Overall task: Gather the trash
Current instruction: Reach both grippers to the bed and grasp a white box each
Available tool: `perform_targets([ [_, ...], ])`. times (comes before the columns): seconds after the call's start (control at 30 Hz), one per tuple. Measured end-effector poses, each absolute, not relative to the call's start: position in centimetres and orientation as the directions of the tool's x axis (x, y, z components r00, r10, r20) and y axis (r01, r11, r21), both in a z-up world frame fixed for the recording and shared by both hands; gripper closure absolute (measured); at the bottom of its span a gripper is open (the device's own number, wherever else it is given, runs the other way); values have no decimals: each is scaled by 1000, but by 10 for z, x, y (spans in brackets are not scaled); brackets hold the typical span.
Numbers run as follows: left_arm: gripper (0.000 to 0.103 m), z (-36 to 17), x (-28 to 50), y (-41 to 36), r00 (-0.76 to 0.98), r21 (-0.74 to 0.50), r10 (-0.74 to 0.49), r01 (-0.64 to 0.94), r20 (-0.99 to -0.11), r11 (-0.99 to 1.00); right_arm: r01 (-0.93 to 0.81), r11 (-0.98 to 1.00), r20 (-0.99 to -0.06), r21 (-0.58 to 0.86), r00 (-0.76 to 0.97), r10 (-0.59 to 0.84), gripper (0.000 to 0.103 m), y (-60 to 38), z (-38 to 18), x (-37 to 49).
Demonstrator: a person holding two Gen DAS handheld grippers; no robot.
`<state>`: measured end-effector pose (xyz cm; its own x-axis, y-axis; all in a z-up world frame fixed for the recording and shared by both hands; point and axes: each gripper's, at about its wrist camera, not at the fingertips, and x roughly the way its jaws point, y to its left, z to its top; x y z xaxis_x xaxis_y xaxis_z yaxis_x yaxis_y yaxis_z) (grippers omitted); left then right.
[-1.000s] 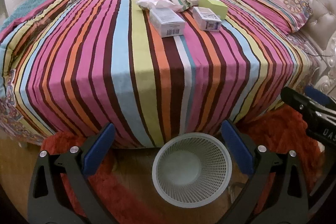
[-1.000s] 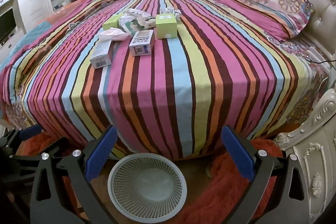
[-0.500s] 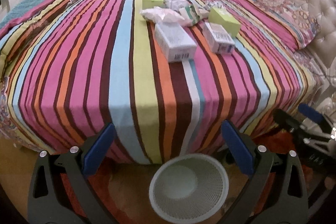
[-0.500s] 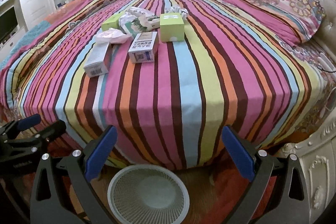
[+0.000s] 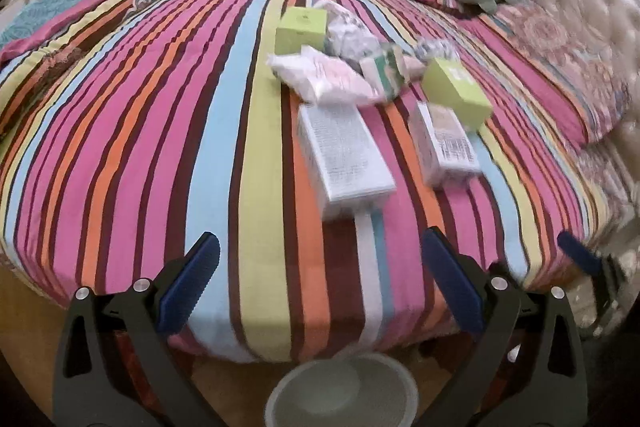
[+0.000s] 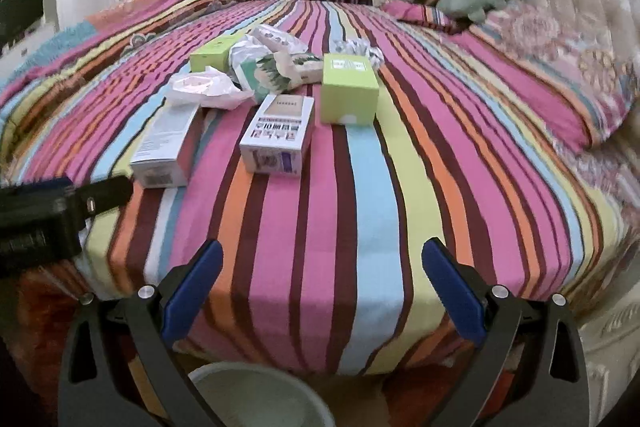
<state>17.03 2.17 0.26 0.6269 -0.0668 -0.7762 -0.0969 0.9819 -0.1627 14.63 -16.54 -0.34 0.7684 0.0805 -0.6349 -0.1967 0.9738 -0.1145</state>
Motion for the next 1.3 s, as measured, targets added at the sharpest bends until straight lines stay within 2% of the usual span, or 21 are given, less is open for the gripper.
perform_targets([
  [0.13,6,10,195,23,635,-191,-80,-108,-768,976,-213,966,-611,-148,787,80,8,-156,-4,158],
  [0.47,6,-1,234,26,563,-168,-61,-140,-824,976,-290,954,-602,-75,776,189,8,-145,-2,188],
  [0.8,6,-17,254,20,503,-145,-47,-158,-863,977,-314,940,-601,-130,779,177,8,-129,-5,214],
  [0.9,6,-20,255,19,496,-133,-29,-177,-868,975,-321,935,-604,-148,778,172,12,-125,-7,218],
  [0.97,14,-23,256,20,491,-133,-25,-186,-871,973,-324,933,-613,-159,773,164,20,-122,-9,222],
  [1.0,21,-24,255,21,487,-138,-30,-188,-873,972,-325,932,-621,-161,768,160,26,-121,-10,225],
  [1.07,25,-26,254,22,490,-139,-29,-189,-871,972,-324,935,-640,-148,752,159,33,-122,-13,230],
  [1.13,42,-25,253,22,496,-125,-20,-178,-868,976,-323,939,-663,-120,730,167,47,-124,-17,236],
  [1.17,47,-25,253,22,501,-126,-23,-173,-865,977,-322,940,-672,-110,721,168,51,-126,-18,237],
  [1.2,54,-24,253,24,505,-128,-26,-169,-863,977,-320,942,-676,-97,716,173,51,-127,-18,237],
  [1.3,55,-23,253,28,505,-137,-38,-160,-862,978,-294,953,-682,-72,712,168,51,-135,-16,236],
])
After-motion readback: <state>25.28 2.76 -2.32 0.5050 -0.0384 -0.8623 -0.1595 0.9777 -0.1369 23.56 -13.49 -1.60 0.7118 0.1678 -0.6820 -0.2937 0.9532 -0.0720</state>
